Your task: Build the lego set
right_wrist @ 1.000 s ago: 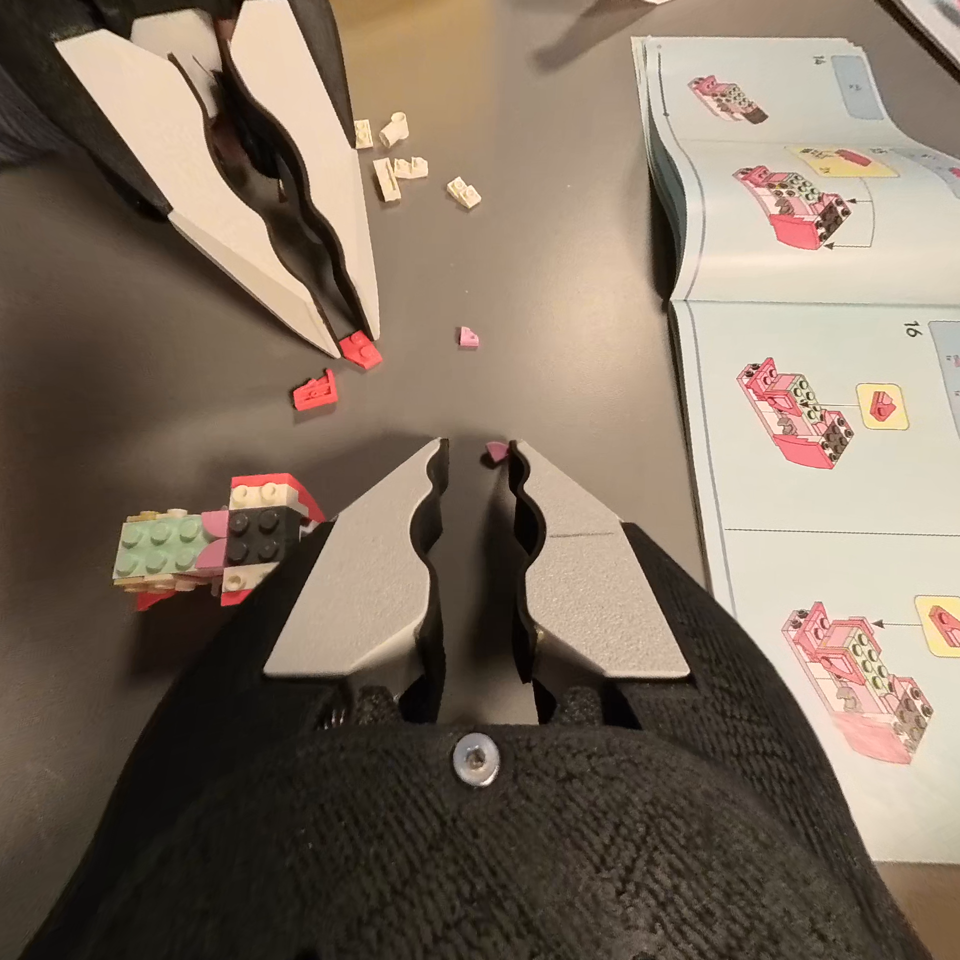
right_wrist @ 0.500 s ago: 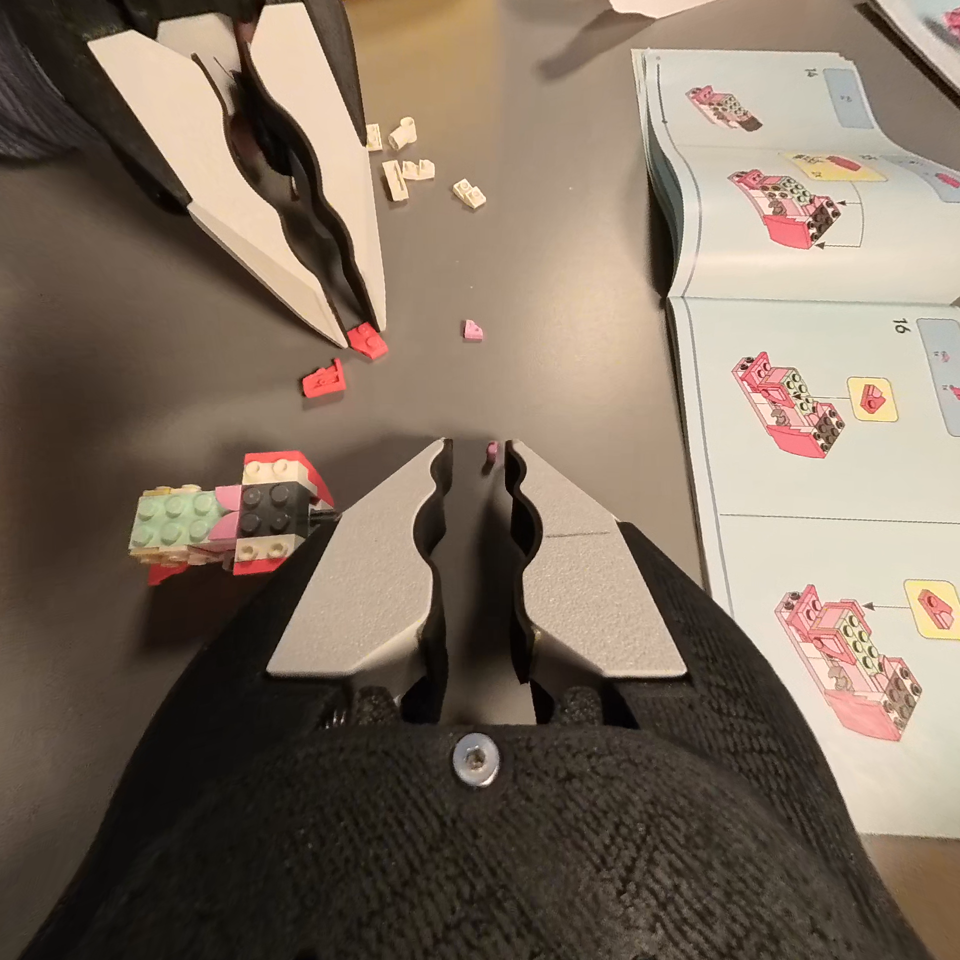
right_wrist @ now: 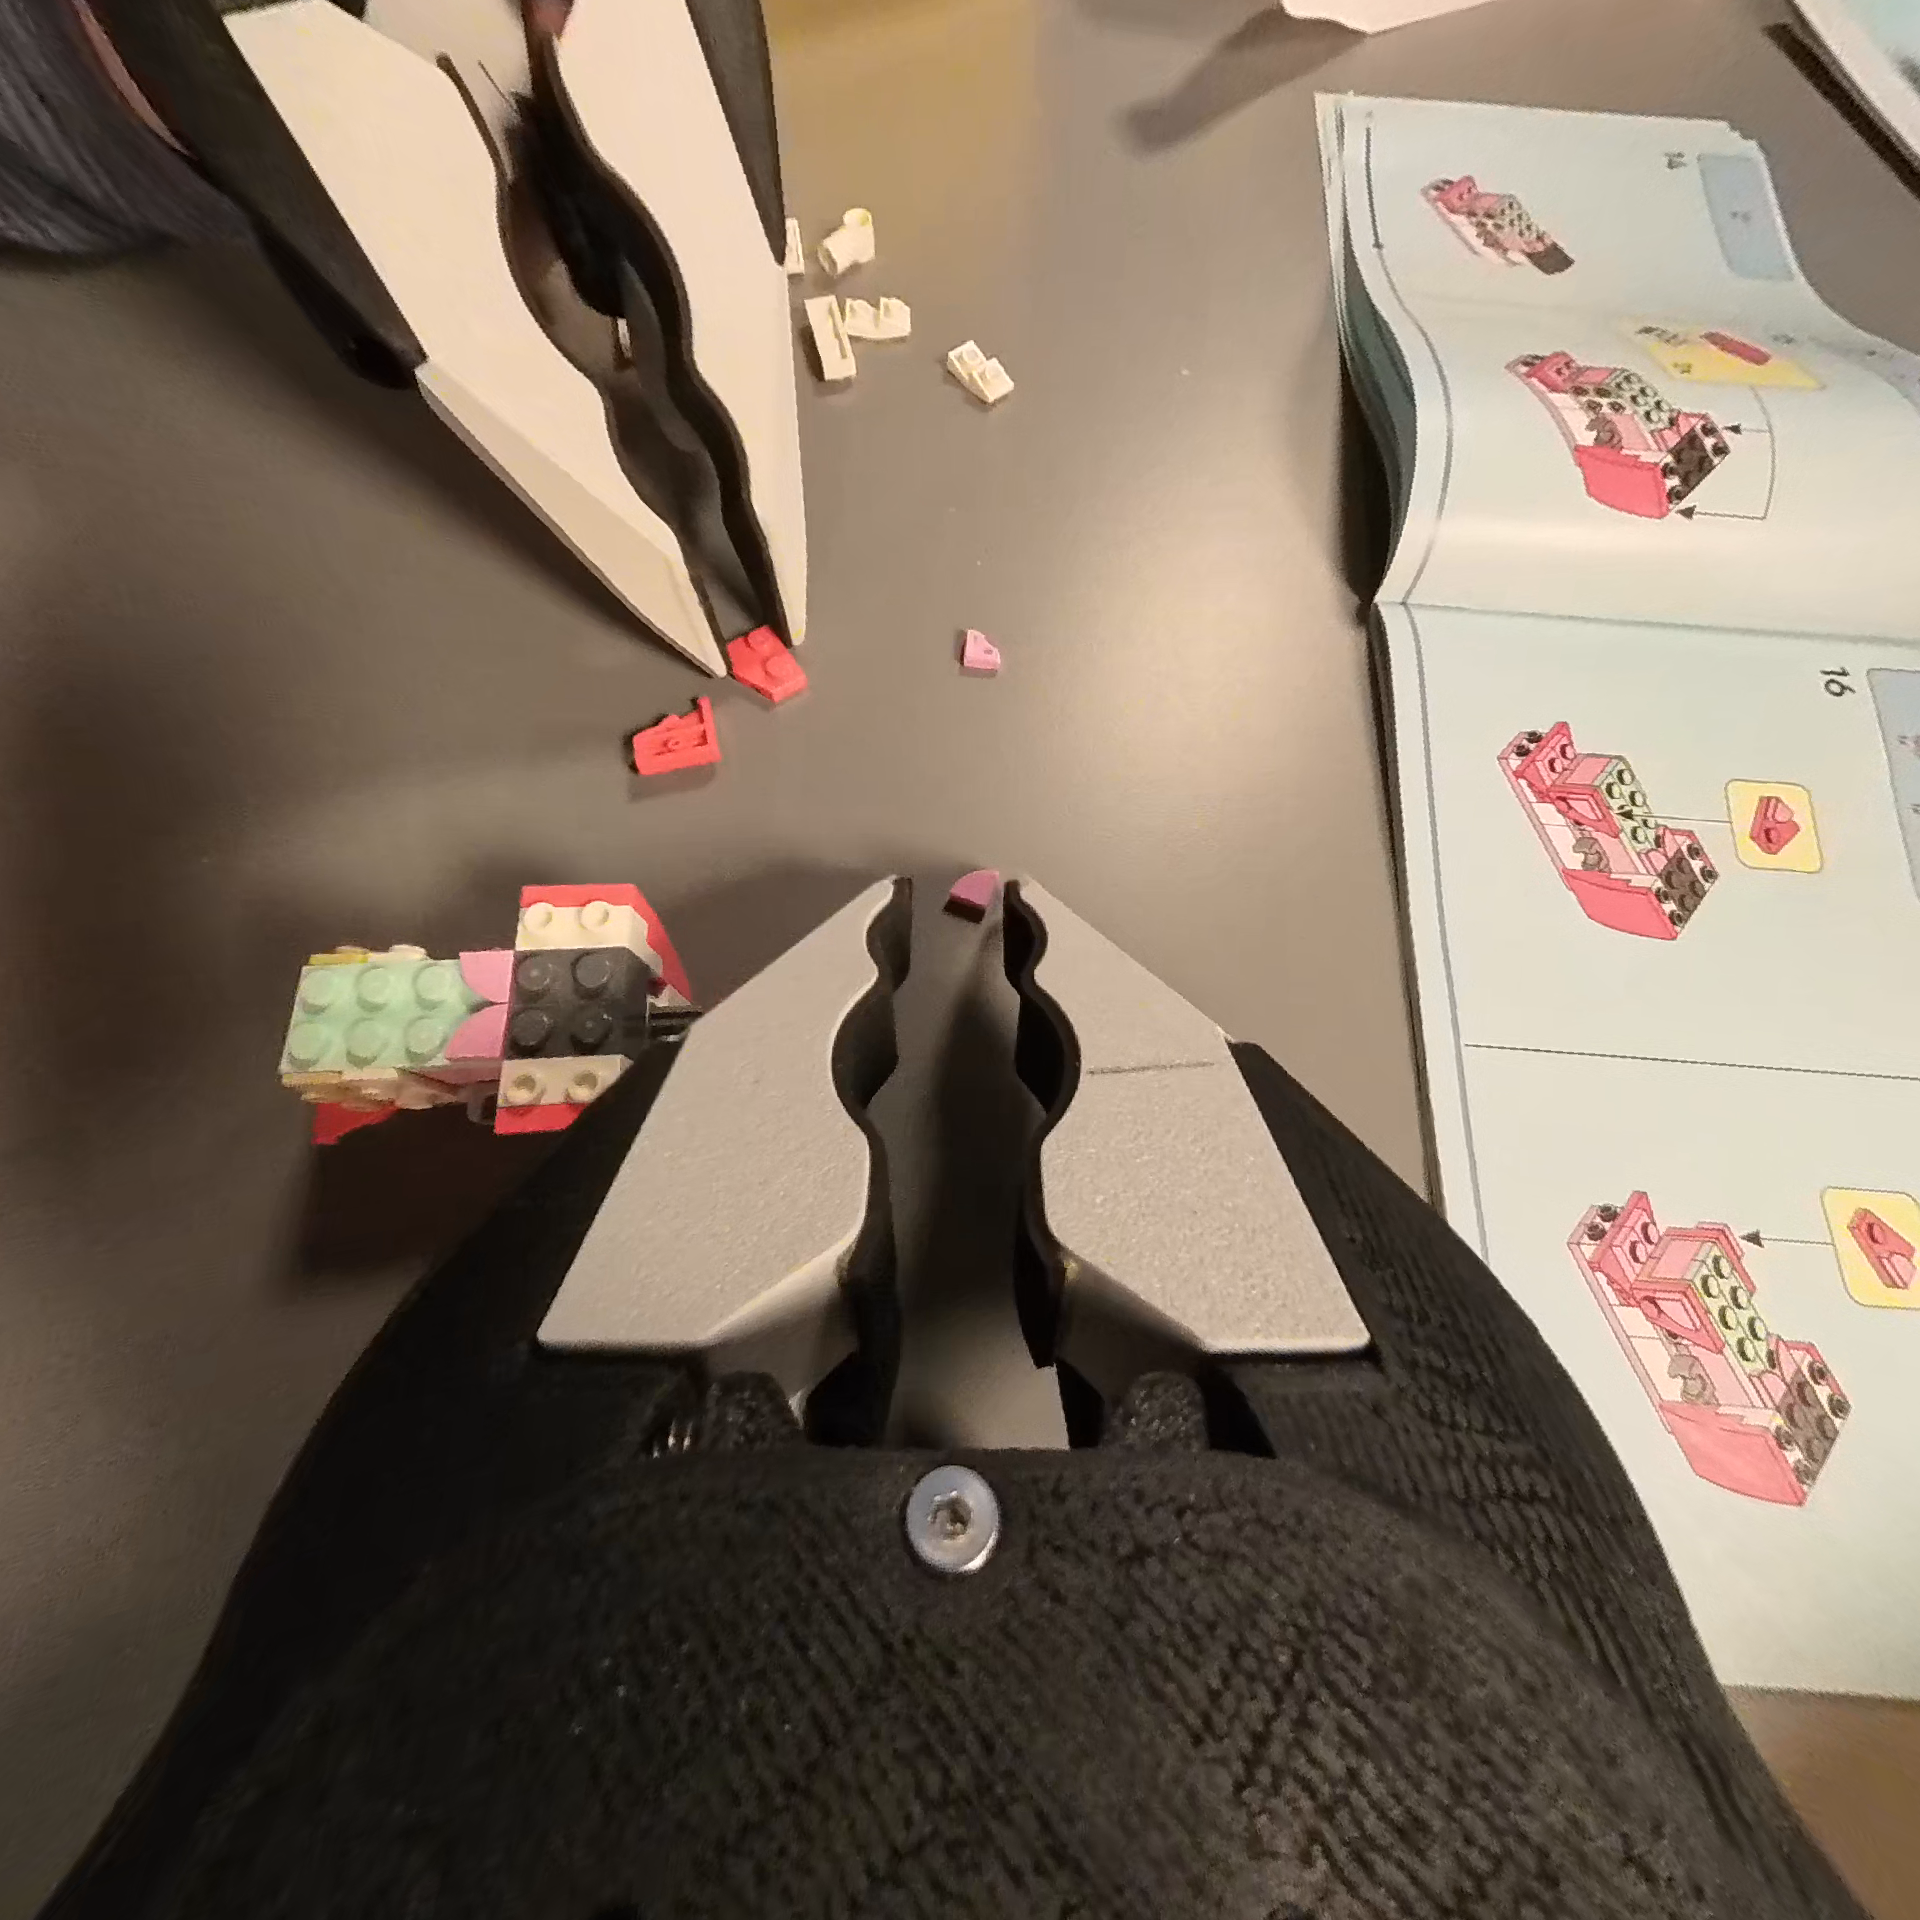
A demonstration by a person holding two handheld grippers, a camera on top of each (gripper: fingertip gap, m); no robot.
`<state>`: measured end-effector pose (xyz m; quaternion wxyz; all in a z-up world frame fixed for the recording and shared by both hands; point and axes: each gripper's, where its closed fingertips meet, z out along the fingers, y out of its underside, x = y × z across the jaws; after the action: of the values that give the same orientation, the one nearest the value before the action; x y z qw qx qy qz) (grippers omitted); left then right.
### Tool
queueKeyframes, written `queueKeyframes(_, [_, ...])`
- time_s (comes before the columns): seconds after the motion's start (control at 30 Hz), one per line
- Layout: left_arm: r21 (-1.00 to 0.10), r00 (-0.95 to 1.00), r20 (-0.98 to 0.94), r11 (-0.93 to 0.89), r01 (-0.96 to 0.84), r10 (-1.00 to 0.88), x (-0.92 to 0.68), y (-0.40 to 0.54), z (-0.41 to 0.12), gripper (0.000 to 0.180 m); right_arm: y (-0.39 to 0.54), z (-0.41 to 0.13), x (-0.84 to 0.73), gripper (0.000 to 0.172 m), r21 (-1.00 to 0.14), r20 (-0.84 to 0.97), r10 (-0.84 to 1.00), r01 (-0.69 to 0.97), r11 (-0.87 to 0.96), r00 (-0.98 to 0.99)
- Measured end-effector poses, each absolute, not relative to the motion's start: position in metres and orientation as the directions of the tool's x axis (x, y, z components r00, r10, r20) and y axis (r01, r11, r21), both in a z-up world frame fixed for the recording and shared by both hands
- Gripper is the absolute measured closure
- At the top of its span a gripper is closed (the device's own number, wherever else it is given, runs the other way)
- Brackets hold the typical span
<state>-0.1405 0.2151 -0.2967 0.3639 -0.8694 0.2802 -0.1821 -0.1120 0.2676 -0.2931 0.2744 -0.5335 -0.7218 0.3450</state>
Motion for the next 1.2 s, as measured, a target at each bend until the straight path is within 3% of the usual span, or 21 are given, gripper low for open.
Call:
queueKeyframes(0.4, [-0.735, 0.776, 0.115, -0.578, -0.353, -0.620, -0.141, 0.215, -0.297, 0.169, 0.251, -0.292, -0.107, 0.162, -0.797, -0.070, 0.936, 0.583, 0.156, -0.346])
queueKeyframes(0.63, [-0.736, 0.772, 0.113, -0.575, -0.358, -0.625, -0.141, 0.214, -0.297, 0.169, 0.263, -0.291, -0.115, 0.150, -0.803, -0.002, 0.955, 0.569, 0.176, -0.297])
queueKeyframes(0.93, [-0.725, 0.743, 0.130, -0.574, -0.380, -0.657, -0.137, 0.207, -0.296, 0.144, 0.262, -0.293, -0.116, 0.150, -0.793, 0.005, 0.951, 0.579, 0.192, -0.308])
queueKeyframes(1.2, [-0.710, 0.724, 0.076, -0.547, -0.443, -0.685, -0.138, 0.204, -0.298, 0.166, 0.265, -0.278, -0.116, 0.150, -0.848, 0.006, 0.957, 0.506, 0.159, -0.291])
